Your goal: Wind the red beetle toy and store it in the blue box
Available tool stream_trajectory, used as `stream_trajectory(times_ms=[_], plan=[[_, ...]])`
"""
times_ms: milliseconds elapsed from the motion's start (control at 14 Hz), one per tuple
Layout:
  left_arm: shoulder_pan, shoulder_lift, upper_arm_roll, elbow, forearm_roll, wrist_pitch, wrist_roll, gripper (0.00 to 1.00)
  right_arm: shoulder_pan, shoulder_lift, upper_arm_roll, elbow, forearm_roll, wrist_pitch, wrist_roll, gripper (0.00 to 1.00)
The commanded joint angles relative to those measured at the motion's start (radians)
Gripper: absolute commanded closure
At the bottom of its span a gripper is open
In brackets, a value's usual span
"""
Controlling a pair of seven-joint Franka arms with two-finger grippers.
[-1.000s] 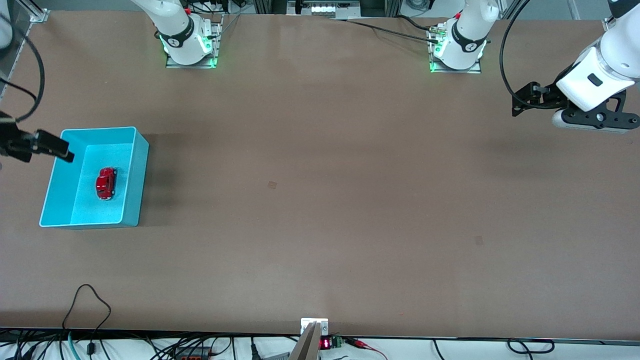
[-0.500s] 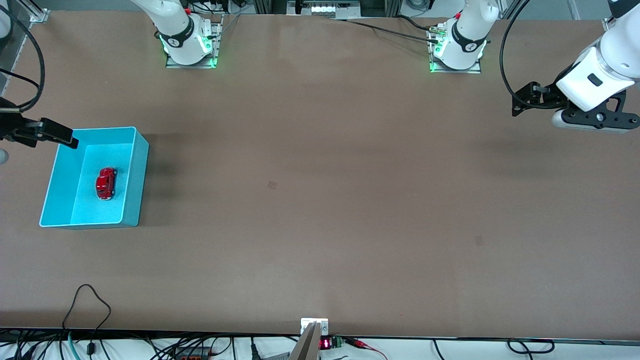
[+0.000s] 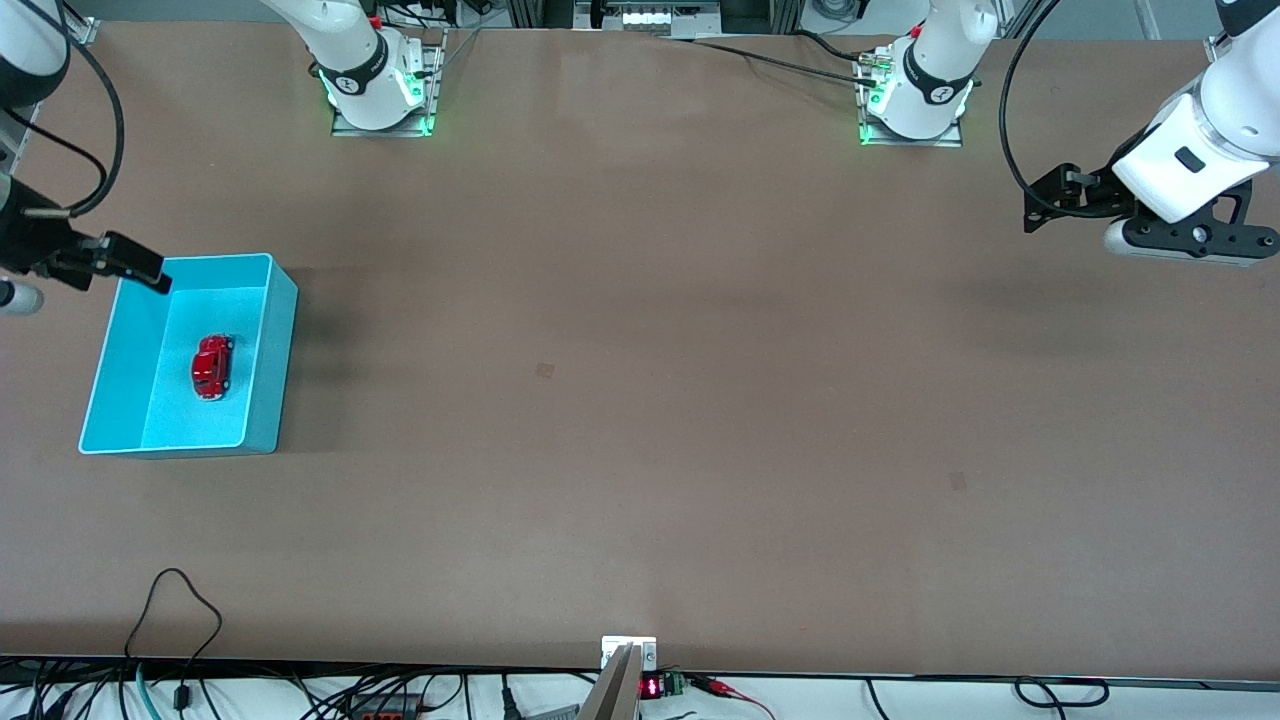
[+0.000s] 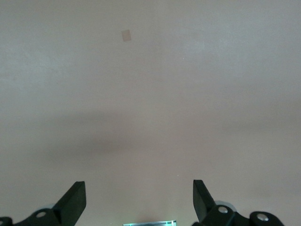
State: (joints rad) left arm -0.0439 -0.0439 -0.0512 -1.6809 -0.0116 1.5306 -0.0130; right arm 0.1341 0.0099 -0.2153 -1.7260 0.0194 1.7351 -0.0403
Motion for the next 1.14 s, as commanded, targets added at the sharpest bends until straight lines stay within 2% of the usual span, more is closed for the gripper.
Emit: stream_trajectory(times_ms=[0,929,1071], plan=[[0.001,-0.005,-0.002,0.009,0.015,-0.018,-0.009,0.00,0.012,-0.036,0.004,0.015,-0.010,-0.051,0.017,0.00],[0.001,-0.005,0.001,0.010,0.018,-0.012,0.022,0.00,0.010,-0.047,0.028,0.037,-0.018,-0.123,0.008,0.00],[0.001,0.004,0.002,0.044,0.035,0.000,0.060,0.00,0.010,-0.048,0.030,0.037,-0.016,-0.126,0.014,0.00]])
